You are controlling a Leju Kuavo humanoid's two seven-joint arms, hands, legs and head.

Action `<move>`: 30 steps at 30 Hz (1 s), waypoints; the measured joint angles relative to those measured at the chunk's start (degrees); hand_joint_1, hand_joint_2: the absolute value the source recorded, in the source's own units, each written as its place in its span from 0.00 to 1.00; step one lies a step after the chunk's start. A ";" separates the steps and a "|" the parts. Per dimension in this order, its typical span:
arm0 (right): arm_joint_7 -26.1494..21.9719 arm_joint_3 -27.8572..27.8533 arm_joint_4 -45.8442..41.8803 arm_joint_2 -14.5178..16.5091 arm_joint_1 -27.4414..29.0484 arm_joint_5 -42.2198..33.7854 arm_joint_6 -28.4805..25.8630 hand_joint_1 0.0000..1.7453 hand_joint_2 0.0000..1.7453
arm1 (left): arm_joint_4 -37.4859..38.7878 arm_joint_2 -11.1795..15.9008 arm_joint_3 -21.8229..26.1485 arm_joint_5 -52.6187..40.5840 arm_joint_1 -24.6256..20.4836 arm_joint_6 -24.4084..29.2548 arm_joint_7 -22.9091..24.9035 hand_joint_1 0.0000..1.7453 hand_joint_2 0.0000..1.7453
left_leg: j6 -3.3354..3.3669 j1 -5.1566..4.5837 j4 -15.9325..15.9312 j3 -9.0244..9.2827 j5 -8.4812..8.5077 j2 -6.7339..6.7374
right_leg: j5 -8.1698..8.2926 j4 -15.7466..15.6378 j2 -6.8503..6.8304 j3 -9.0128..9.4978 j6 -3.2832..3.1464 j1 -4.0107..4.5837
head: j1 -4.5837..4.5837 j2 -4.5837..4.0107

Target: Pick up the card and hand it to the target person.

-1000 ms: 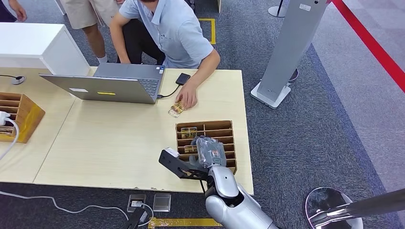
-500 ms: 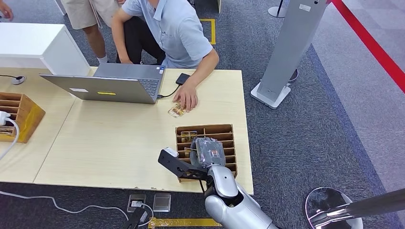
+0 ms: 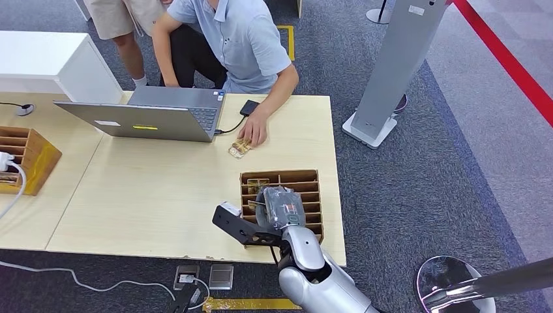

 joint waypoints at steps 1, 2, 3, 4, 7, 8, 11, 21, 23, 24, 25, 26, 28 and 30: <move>-0.36 0.03 -0.32 0.00 0.00 0.07 -0.26 0.95 1.00 | 0.01 0.00 0.00 0.04 0.01 0.00 -0.04 0.00 1.00 | 0.00 0.00 0.00 0.00 0.00 0.00 | 0.00 0.00 0.00 0.00 0.00 0.00 | 0.00 0.00; -0.78 0.07 -0.74 -0.01 0.00 0.23 -0.58 0.95 1.00 | 0.01 0.00 0.00 0.09 0.03 0.00 -0.10 0.00 1.00 | 0.00 0.00 0.00 0.00 0.00 0.00 | 0.00 0.00 0.00 0.00 0.00 0.00 | 0.00 0.01; -1.24 0.11 -1.32 -0.02 -0.03 0.53 -0.95 0.95 1.00 | 0.02 0.00 0.00 0.13 0.06 0.00 -0.20 0.00 1.00 | 0.00 0.00 0.00 0.00 0.00 0.00 | 0.00 0.00 0.00 0.00 0.00 0.00 | 0.01 0.01; -1.67 0.16 -2.08 -0.03 -0.09 0.88 -1.36 0.95 1.00 | 0.02 0.00 0.00 0.13 0.09 0.01 -0.30 0.00 1.00 | 0.00 0.00 0.00 0.00 0.00 0.00 | 0.00 0.00 0.00 0.00 0.00 0.00 | 0.01 0.01; -3.18 0.24 -4.62 -0.08 -0.90 1.44 -2.79 0.95 1.00 | 0.04 0.00 0.00 0.13 0.15 0.04 -0.52 0.00 1.00 | 0.00 0.00 0.00 0.00 0.00 0.00 | 0.00 0.00 0.00 0.00 0.00 0.00 | 0.01 0.00; -3.75 0.25 -5.32 -0.08 -1.41 1.25 -3.28 0.95 1.00 | 0.06 0.00 0.01 0.13 0.16 0.04 -0.58 0.00 1.00 | 0.00 0.00 0.00 0.00 0.00 0.00 | 0.00 0.00 0.00 0.00 0.00 0.00 | 0.01 0.00; -6.06 0.30 -6.70 0.00 -3.52 -1.25 -4.70 0.95 1.00 | 0.10 0.00 0.01 0.10 0.15 0.02 -0.83 0.00 1.00 | 0.00 0.00 0.00 0.01 0.01 0.00 | 0.00 0.00 0.00 0.01 0.00 0.00 | 0.01 0.00; -8.78 0.89 -6.02 1.17 -10.58 -9.37 -6.59 0.95 1.00 | 0.17 0.00 0.00 -1.51 -0.16 -1.21 0.50 0.00 1.00 | 0.00 0.00 0.00 -0.03 0.02 0.00 | 0.01 0.01 0.00 -0.02 0.00 0.00 | 0.01 0.01; -9.35 0.92 -4.27 1.62 -12.87 -11.67 -7.00 0.95 1.00 | 0.17 0.00 0.00 -2.14 -0.45 -1.77 1.50 0.00 1.00 | 0.01 0.00 0.00 -0.02 0.02 0.00 | 0.01 0.01 0.00 -0.01 0.00 0.00 | 0.02 0.01; -9.72 0.92 -3.32 1.85 -13.93 -12.53 -7.22 0.95 1.00 | 0.17 0.00 0.00 -2.36 -0.61 -2.01 1.86 0.00 1.00 | 0.01 0.00 0.00 -0.02 0.03 -0.01 | 0.01 0.01 -0.01 -0.01 0.00 0.00 | 0.02 0.01; -10.19 0.92 -2.16 2.17 -15.04 -13.38 -7.57 0.95 1.00 | 0.17 -0.01 0.00 -2.57 -0.77 -2.25 2.22 0.00 1.00 | 0.02 0.00 0.00 -0.02 0.03 -0.01 | 0.01 0.01 -0.01 0.00 0.00 0.00 | 0.03 0.00; -10.54 0.92 -1.15 2.46 -15.87 -13.95 -7.91 0.95 1.00 | 0.17 -0.01 0.00 -2.74 -0.90 -2.48 2.52 0.00 1.00 | 0.02 0.00 0.00 -0.02 0.03 -0.01 | 0.01 0.01 -0.01 0.00 -0.01 0.00 | 0.03 0.01; -11.04 0.94 2.10 3.38 -17.77 -14.71 -8.72 0.95 1.00 | 0.19 -0.03 -0.02 -3.17 -1.14 -2.97 3.08 0.00 1.00 | 0.02 0.00 0.00 -0.02 0.04 -0.01 | 0.02 0.02 -0.01 -0.01 -0.01 0.00 | 0.02 0.01; -11.21 0.96 6.62 4.56 -20.18 -15.06 -9.46 0.95 1.00 | 0.21 -0.07 -0.07 -3.74 -1.37 -3.65 3.74 0.00 1.00 | 0.02 0.00 0.00 -0.03 0.04 -0.02 | 0.02 0.02 -0.02 -0.01 -0.01 0.00 | 0.01 0.00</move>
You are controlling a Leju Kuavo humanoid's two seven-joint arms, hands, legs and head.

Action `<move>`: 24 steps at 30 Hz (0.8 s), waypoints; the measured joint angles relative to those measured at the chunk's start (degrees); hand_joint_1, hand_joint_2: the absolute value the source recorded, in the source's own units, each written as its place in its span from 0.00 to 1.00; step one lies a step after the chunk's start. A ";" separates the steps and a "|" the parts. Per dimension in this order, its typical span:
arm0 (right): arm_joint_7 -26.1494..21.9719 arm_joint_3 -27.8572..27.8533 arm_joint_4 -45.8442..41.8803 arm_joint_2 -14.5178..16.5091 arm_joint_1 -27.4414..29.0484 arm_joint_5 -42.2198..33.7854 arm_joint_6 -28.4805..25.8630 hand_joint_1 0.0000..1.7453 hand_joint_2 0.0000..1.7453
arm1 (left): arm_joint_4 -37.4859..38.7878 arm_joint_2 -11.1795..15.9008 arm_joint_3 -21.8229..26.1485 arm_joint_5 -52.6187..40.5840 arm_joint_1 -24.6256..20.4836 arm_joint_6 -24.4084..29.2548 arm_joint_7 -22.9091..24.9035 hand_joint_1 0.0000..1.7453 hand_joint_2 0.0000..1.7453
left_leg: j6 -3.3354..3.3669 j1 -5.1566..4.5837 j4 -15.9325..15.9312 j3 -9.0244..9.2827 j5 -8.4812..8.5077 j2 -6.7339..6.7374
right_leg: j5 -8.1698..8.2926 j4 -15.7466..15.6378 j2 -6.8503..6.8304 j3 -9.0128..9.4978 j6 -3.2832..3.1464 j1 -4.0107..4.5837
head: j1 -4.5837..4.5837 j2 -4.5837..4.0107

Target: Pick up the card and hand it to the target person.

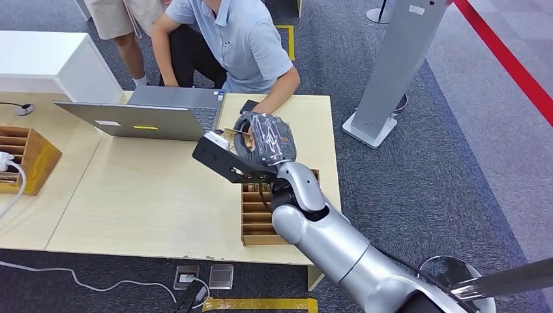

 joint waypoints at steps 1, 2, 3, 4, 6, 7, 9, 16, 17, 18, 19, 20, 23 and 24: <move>-0.02 0.01 2.25 0.55 -1.20 -0.11 -0.25 0.95 1.00 | 0.01 -0.03 -0.02 -0.29 -0.11 -0.42 0.30 0.00 1.00 | 0.00 0.00 0.00 0.00 0.00 0.00 | 0.00 0.00 0.00 0.00 0.00 0.00 | -0.01 0.00; 0.05 0.01 4.30 1.01 -2.22 -0.18 -0.38 0.95 1.00 | 0.01 -0.07 -0.03 -0.57 -0.22 -0.90 0.62 0.00 1.00 | 0.00 0.00 0.00 0.00 0.00 0.00 | 0.00 0.00 -0.01 0.00 0.00 0.00 | -0.01 0.01; 0.20 0.01 6.28 1.42 -3.04 -0.22 -0.39 0.95 1.00 | 0.01 -0.11 -0.04 -0.84 -0.34 -1.43 0.92 0.00 1.00 | 0.00 0.00 0.00 0.00 0.00 0.00 | 0.00 0.00 -0.01 0.00 0.00 0.00 | -0.01 0.01; 0.39 0.02 8.10 1.75 -3.68 -0.25 -0.35 0.95 1.00 | 0.01 -0.16 -0.04 -1.05 -0.45 -1.91 1.16 0.00 1.00 | 0.00 0.00 0.00 -0.01 0.00 -0.01 | 0.00 0.00 -0.01 0.00 0.00 0.00 | -0.01 0.01; 0.73 0.07 11.57 2.33 -4.67 -0.13 -0.33 0.95 1.00 | 0.01 -0.26 -0.04 -1.42 -0.66 -2.66 1.52 0.00 1.00 | 0.00 0.00 0.00 -0.02 0.00 -0.01 | 0.00 0.00 -0.01 -0.01 0.00 0.00 | 0.00 0.00; 0.89 0.09 13.15 2.57 -5.12 -0.01 -0.34 0.95 1.00 | 0.01 -0.31 -0.04 -1.55 -0.75 -2.94 1.62 0.00 1.00 | 0.00 0.00 0.00 -0.02 0.00 -0.01 | 0.00 0.00 -0.01 -0.01 0.00 0.00 | 0.01 0.00; 1.45 0.15 16.03 3.01 -5.98 0.32 -0.33 0.95 1.00 | 0.01 -0.39 -0.04 -1.74 -0.90 -3.41 1.85 0.00 1.00 | 0.00 0.00 0.00 -0.02 0.00 -0.01 | 0.00 -0.01 -0.01 -0.01 0.00 0.00 | 0.01 0.00; 2.56 0.33 23.46 3.80 -7.34 0.91 -0.17 0.95 1.00 | 0.01 -0.49 -0.04 -2.67 -1.23 -4.79 3.44 0.00 1.00 | 0.00 0.00 0.00 -0.01 0.00 0.00 | 0.00 -0.01 -0.01 -0.02 0.00 0.00 | 0.00 0.00; 2.55 0.36 24.26 3.84 -7.46 0.95 -0.17 0.95 1.00 | 0.01 -0.50 -0.04 -2.81 -1.27 -4.90 3.58 0.00 1.00 | 0.00 0.00 0.00 -0.01 0.00 0.00 | 0.00 -0.01 -0.01 -0.02 0.00 0.00 | 0.00 0.00; 2.55 0.37 25.01 3.87 -7.56 0.98 -0.18 0.95 1.00 | 0.01 -0.50 -0.04 -2.97 -1.30 -5.03 3.69 0.00 1.00 | 0.00 0.00 0.01 -0.01 0.00 0.00 | 0.00 -0.01 -0.01 -0.02 0.00 0.00 | 0.00 0.00; 2.54 0.38 25.62 3.87 -7.64 1.02 -0.22 0.95 1.00 | 0.01 -0.50 -0.04 -3.20 -1.33 -5.13 3.75 0.00 1.00 | 0.00 0.00 0.00 -0.01 0.00 0.00 | 0.00 -0.01 0.00 -0.02 0.00 0.00 | 0.00 0.00; 2.53 0.38 26.15 3.86 -7.70 1.08 -0.27 0.95 1.00 | 0.01 -0.50 -0.04 -3.45 -1.35 -5.21 3.80 0.00 1.00 | 0.00 0.00 0.00 -0.01 0.00 0.00 | 0.00 -0.01 0.00 -0.02 0.00 0.00 | 0.00 0.01; 2.38 0.38 27.37 3.80 -7.89 1.41 -0.51 0.95 1.00 | 0.01 -0.50 -0.04 -4.18 -1.45 -5.29 3.82 0.00 1.00 | 0.00 0.00 0.01 -0.01 0.00 0.01 | 0.00 -0.01 0.00 -0.02 0.00 0.00 | 0.00 0.01; 2.33 0.38 27.70 3.79 -7.99 1.60 -0.63 0.95 1.00 | 0.02 -0.50 -0.04 -4.39 -1.51 -5.29 3.75 0.00 1.00 | 0.00 0.00 0.01 -0.01 0.00 0.01 | 0.00 -0.01 0.00 -0.02 0.00 0.00 | 0.00 0.00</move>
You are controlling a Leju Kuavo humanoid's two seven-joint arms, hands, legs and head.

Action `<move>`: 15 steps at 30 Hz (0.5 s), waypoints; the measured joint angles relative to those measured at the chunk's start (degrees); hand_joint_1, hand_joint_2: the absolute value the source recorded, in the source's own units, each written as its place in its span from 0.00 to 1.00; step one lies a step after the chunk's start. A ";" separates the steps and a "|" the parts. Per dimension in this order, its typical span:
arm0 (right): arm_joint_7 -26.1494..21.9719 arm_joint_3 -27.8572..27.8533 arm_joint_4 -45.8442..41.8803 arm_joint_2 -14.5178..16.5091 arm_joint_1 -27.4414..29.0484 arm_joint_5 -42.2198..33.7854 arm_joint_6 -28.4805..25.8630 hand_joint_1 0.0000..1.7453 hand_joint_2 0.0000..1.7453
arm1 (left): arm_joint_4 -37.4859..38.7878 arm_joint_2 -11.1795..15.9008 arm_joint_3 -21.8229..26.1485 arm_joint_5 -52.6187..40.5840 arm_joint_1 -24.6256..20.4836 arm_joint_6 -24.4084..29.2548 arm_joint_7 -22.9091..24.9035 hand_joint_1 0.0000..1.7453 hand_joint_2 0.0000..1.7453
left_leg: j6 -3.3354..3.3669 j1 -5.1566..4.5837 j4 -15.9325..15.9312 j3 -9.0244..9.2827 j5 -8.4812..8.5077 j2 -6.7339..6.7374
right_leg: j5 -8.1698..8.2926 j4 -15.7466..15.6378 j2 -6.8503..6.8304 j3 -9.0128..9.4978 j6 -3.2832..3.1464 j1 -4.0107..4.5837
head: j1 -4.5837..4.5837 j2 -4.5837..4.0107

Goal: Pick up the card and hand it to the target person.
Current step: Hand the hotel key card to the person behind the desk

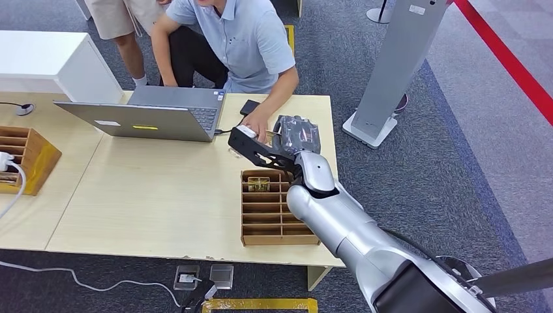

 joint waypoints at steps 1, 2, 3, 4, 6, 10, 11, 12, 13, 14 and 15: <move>-0.02 0.00 0.31 0.00 -0.13 0.18 -0.12 0.95 1.00 | 0.01 0.00 0.00 -0.15 -0.07 0.00 -0.09 0.00 1.00 | 0.00 0.00 0.00 0.00 0.00 0.00 | 0.00 0.00 0.00 0.00 0.00 0.00 | 0.00 0.00; -0.04 0.00 0.59 0.00 -0.27 0.37 -0.22 0.95 1.00 | 0.01 0.00 0.00 -0.28 -0.16 0.00 -0.18 0.00 1.00 | 0.00 0.00 0.00 0.00 0.00 0.00 | 0.00 0.00 0.00 0.00 0.00 0.00 | 0.00 0.01; -0.04 0.00 0.84 0.00 -0.43 0.52 -0.29 0.95 1.00 | 0.01 0.00 0.00 -0.37 -0.26 0.00 -0.25 0.00 1.00 | 0.00 0.00 0.00 0.00 0.00 0.00 | 0.00 0.00 0.00 0.00 0.00 0.00 | 0.00 0.01; -0.03 0.00 1.06 0.00 -0.59 0.57 -0.31 0.95 1.00 | 0.01 0.00 0.00 -0.39 -0.34 0.00 -0.28 0.00 1.00 | 0.00 0.00 0.00 0.00 0.00 0.00 | 0.00 0.00 0.00 0.00 0.00 0.00 | 0.00 0.01; -0.02 0.00 1.46 0.00 -0.83 0.56 -0.29 0.95 1.00 | 0.01 0.00 0.00 -0.40 -0.45 0.00 -0.36 0.00 1.00 | 0.00 0.00 0.00 0.01 0.00 0.00 | 0.00 0.00 0.00 0.00 0.00 0.00 | 0.00 0.01; -0.02 0.00 2.19 0.01 -0.93 0.49 -0.28 0.95 1.00 | 0.01 0.00 0.00 -0.44 -0.56 0.01 -0.62 0.00 1.00 | 0.00 0.00 0.00 0.00 0.00 0.00 | 0.00 0.00 0.00 0.00 0.00 0.00 | 0.00 0.00; -0.02 0.00 2.35 0.01 -0.94 0.52 -0.28 0.95 1.00 | 0.01 0.00 0.00 -0.45 -0.59 0.02 -0.68 0.00 1.00 | 0.00 0.00 0.00 0.00 0.00 0.00 | 0.00 0.00 0.00 0.00 0.00 0.00 | 0.00 0.00; -0.01 0.00 2.48 0.02 -0.95 0.56 -0.27 0.95 1.00 | 0.01 0.00 0.00 -0.47 -0.61 0.04 -0.69 0.00 1.00 | 0.00 0.00 0.00 0.00 0.00 0.00 | 0.00 0.00 0.00 0.00 0.00 0.00 | 0.00 0.00; -0.01 0.00 2.62 0.02 -0.95 0.58 -0.27 0.95 1.00 | 0.01 0.00 0.00 -0.48 -0.63 0.05 -0.69 0.00 1.00 | 0.00 0.00 0.00 0.00 0.00 0.00 | 0.00 0.00 0.00 0.00 0.00 0.00 | 0.00 0.00; -0.01 0.00 2.76 0.02 -0.95 0.60 -0.26 0.95 1.00 | 0.01 0.00 0.00 -0.49 -0.64 0.07 -0.69 0.00 1.00 | 0.00 0.00 0.00 0.00 0.00 0.00 | 0.00 0.00 0.00 0.01 0.00 0.00 | 0.00 0.00; -0.01 0.00 2.89 0.02 -0.95 0.60 -0.25 0.95 1.00 | 0.01 0.00 0.00 -0.50 -0.64 0.08 -0.69 0.00 1.00 | 0.00 0.00 0.00 0.00 0.00 0.00 | 0.00 0.00 0.00 0.01 0.00 0.00 | 0.00 0.01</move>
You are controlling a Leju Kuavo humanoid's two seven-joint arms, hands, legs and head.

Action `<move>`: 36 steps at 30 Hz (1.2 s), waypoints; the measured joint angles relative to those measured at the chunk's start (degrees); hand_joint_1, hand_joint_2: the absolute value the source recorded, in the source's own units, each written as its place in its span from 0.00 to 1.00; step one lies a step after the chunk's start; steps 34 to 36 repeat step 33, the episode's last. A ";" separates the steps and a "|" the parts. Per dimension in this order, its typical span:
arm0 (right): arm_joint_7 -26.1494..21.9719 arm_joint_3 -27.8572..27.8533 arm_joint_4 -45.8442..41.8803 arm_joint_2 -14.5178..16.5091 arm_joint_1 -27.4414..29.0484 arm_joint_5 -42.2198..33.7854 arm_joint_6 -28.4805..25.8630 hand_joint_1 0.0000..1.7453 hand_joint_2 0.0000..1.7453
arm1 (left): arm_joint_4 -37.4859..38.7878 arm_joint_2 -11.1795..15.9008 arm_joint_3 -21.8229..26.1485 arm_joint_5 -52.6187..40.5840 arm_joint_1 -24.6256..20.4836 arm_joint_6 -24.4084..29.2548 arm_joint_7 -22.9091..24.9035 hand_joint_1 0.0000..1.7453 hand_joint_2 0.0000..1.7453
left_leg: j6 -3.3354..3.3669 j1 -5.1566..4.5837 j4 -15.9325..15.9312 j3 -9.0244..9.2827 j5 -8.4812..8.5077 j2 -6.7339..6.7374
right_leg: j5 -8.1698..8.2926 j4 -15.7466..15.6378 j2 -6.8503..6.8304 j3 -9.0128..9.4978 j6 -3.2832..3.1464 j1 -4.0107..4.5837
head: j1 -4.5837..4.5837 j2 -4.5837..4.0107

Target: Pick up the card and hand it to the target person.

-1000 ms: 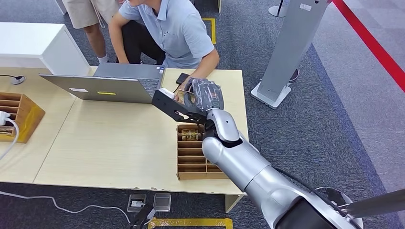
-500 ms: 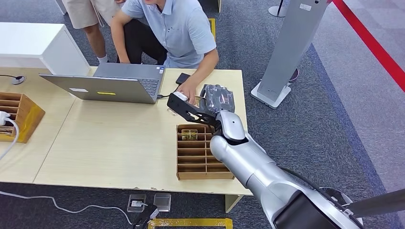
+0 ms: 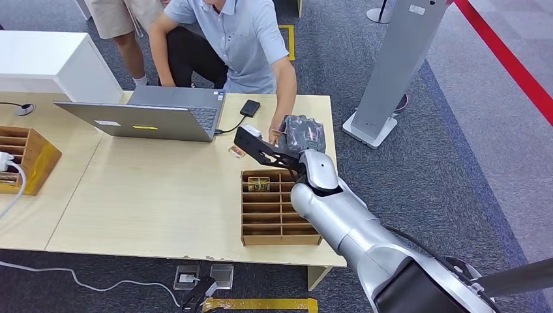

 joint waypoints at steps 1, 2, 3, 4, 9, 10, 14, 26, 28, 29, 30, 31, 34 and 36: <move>-0.01 0.00 0.13 0.01 0.00 0.00 0.01 0.95 1.00 | 0.00 0.00 0.00 0.00 0.00 0.01 0.01 0.00 1.00 | 0.00 0.00 0.00 0.00 0.00 0.00 | 0.00 0.00 0.00 0.00 0.00 0.00 | 0.00 0.00; -0.04 0.00 0.25 0.01 0.00 0.02 0.03 0.95 1.00 | 0.00 0.00 0.00 0.00 0.00 0.01 0.01 0.00 1.00 | 0.00 0.00 0.00 0.00 0.00 0.00 | 0.00 0.00 0.00 0.00 0.00 0.00 | 0.00 0.00; -0.10 0.00 0.36 0.00 0.00 0.08 0.04 0.95 1.00 | 0.00 0.00 0.00 0.00 0.00 0.01 0.02 0.00 1.00 | 0.00 0.00 0.00 0.00 0.00 0.00 | 0.00 0.00 0.00 0.00 0.00 0.00 | 0.00 0.00; -0.18 0.00 0.47 0.00 0.01 0.16 0.06 0.95 1.00 | 0.00 0.00 0.00 0.00 0.00 0.02 0.02 0.00 1.00 | 0.00 0.00 0.00 0.00 0.00 0.00 | 0.00 0.00 0.00 0.00 0.00 0.00 | 0.00 0.00; -0.52 0.00 1.14 0.00 0.02 0.43 0.06 0.48 1.00 | 0.01 0.00 0.00 -0.01 -0.01 0.01 0.00 0.00 1.00 | 0.00 0.00 0.00 0.00 0.00 0.00 | 0.00 0.00 0.00 0.00 0.00 0.00 | 0.00 0.00; -0.56 0.00 1.26 0.00 0.02 0.46 0.05 0.24 1.00 | 0.02 0.00 0.00 -0.06 -0.01 0.01 -0.02 0.00 1.00 | 0.00 0.00 0.00 0.00 0.00 0.00 | 0.00 0.00 0.00 -0.01 0.00 0.00 | 0.00 0.00; -0.84 0.00 1.67 0.00 0.04 0.61 0.02 0.00 1.00 | 0.03 0.00 0.00 -0.85 -0.07 0.02 -0.45 0.00 1.00 | 0.00 0.00 0.00 0.00 0.00 0.00 | 0.00 0.00 0.00 -0.01 0.00 0.00 | 0.00 -0.01; -2.11 0.02 2.10 -0.12 0.13 2.52 -1.79 0.00 1.00 | 0.07 0.01 0.00 -1.21 -0.22 0.83 -0.57 0.00 1.00 | 0.00 0.00 0.00 0.00 0.00 0.01 | 0.00 0.00 0.00 0.00 0.00 0.00 | 0.00 0.00; -2.91 0.01 1.89 -0.23 0.19 2.46 -2.25 0.00 1.00 | 0.08 0.02 0.01 -1.22 -0.20 1.04 -0.57 0.00 1.00 | 0.00 0.00 0.00 0.00 0.00 0.00 | 0.00 0.00 0.00 0.00 0.00 0.00 | 0.00 0.00; -3.55 0.01 1.58 -0.33 0.27 2.27 -2.38 0.00 1.00 | 0.08 0.02 0.01 -1.25 -0.18 1.15 -0.57 0.00 1.00 | 0.00 0.00 0.00 0.00 0.00 0.00 | 0.00 0.00 0.00 0.00 0.00 0.00 | 0.00 0.00; -4.37 0.00 1.11 -0.45 0.40 2.03 -2.35 0.00 1.00 | 0.09 0.03 0.02 -1.32 -0.15 1.30 -0.58 0.00 1.00 | 0.00 0.00 0.00 0.00 0.00 0.00 | 0.00 0.00 0.00 0.00 0.00 0.00 | 0.00 0.00; -5.50 0.00 0.36 -0.60 0.62 1.68 -1.92 0.00 1.00 | 0.09 0.04 0.04 -1.43 -0.11 1.45 -0.62 0.00 1.00 | 0.00 0.00 0.00 0.00 0.00 0.00 | 0.00 0.00 0.00 0.00 0.00 0.00 | 0.01 0.00; -7.79 0.00 -1.22 -0.81 1.17 0.75 -0.50 0.00 1.00 | 0.12 0.07 0.08 -1.60 0.00 1.70 -0.81 0.00 1.00 | 0.00 0.00 0.00 0.00 0.00 0.00 | 0.00 0.01 0.01 0.01 0.00 0.00 | 0.01 -0.01; -7.79 0.00 -1.22 -0.81 1.17 0.75 -0.50 0.00 1.00 | 0.12 0.07 0.08 -1.60 0.00 1.70 -0.81 0.00 1.00 | 0.00 0.00 0.00 0.00 0.00 0.00 | 0.00 0.01 0.01 0.01 0.00 0.00 | 0.01 -0.01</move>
